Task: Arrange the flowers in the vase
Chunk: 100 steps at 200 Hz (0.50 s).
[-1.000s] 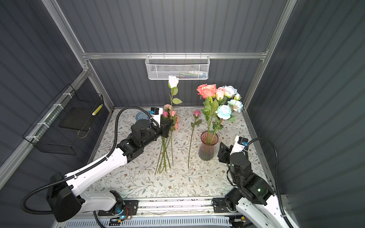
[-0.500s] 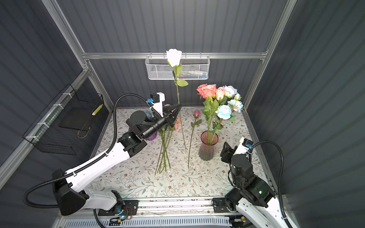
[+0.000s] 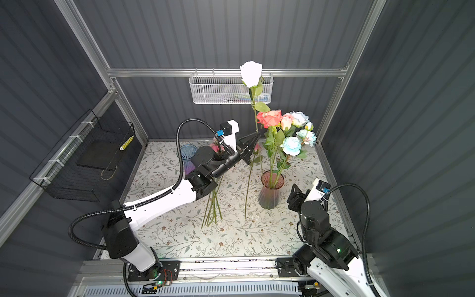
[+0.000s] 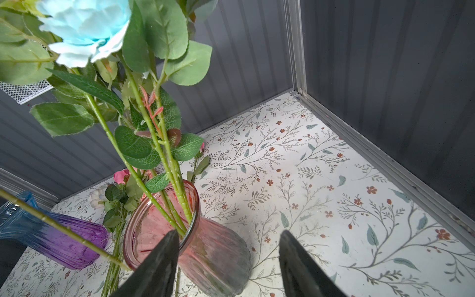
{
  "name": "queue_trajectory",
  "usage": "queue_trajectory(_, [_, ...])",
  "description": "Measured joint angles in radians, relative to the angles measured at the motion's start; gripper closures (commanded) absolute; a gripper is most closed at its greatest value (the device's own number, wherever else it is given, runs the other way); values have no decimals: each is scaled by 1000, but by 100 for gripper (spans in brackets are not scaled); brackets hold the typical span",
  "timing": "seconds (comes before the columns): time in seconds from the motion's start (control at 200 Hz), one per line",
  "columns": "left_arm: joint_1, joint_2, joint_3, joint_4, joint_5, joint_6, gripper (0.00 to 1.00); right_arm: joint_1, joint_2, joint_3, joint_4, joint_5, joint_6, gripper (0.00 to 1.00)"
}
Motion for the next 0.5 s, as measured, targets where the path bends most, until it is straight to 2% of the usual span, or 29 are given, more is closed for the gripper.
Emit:
queue_trajectory(0.22, [0,6,88,-8,26,8,100,-2,0,0,1,0,-3,36])
queue_trajectory(0.5, [0,39,63,20,16,43,100,-5,-8,-18,5,-1,5,36])
